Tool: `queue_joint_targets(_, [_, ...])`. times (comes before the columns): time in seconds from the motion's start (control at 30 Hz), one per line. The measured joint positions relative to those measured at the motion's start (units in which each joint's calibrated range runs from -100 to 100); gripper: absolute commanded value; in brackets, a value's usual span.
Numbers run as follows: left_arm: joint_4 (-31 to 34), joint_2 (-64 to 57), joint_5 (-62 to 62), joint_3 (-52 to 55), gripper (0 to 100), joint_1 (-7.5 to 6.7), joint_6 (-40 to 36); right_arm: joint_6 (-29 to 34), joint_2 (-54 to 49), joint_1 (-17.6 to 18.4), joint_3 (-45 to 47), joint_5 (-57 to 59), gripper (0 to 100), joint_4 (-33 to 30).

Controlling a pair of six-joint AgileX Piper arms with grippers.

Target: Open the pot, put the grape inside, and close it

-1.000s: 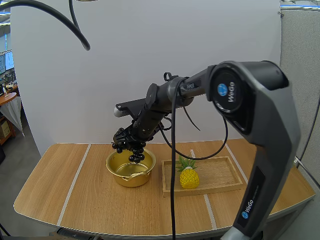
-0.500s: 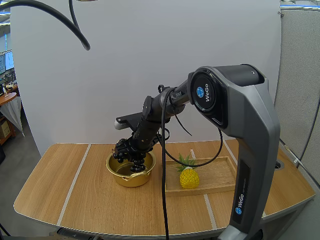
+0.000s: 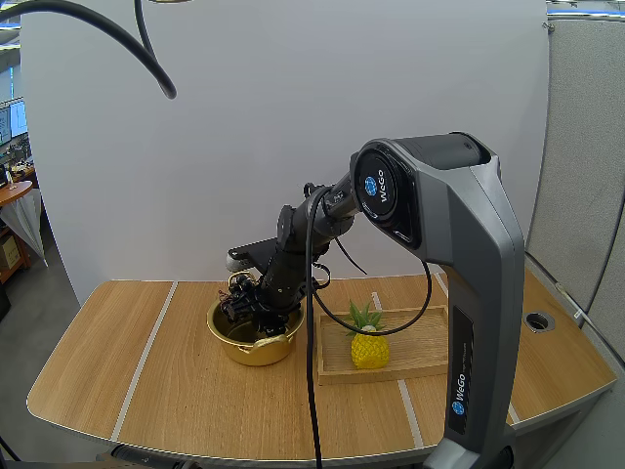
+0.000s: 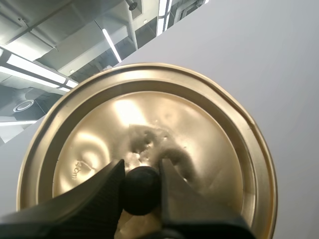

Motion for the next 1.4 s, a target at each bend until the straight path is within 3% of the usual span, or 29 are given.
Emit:
queue_joint_targets(0.23, [0.0,0.0,0.0,0.0,0,0.00,0.0,0.0,0.0,0.0,0.0,0.4,0,0.0])
queue_joint_targets(0.27, [0.0,0.0,0.0,0.0,0,0.00,0.0,0.0,-0.1,0.0,0.0,0.4,5,0.0])
queue_joint_targets(0.33, [0.0,0.0,0.0,0.0,0,0.00,0.0,0.0,-0.7,0.0,0.0,0.8,24,0.0])
queue_joint_targets(0.47, [0.0,0.0,0.0,0.0,0,0.00,0.0,0.1,-4.7,0.0,0.0,1.0,79,-0.1])
queue_joint_targets(0.53, [0.0,0.0,0.0,0.0,0,0.00,0.0,0.1,-5.4,0.0,0.0,1.0,100,-0.2])
queue_joint_targets(1.13, [0.0,0.0,0.0,0.0,0,0.00,0.0,0.3,-8.5,0.0,0.0,3.3,100,-0.5])
queue_joint_targets(1.4, [0.0,0.0,0.0,0.0,0,0.00,0.0,1.5,-25.1,0.0,0.0,6.5,100,1.2])
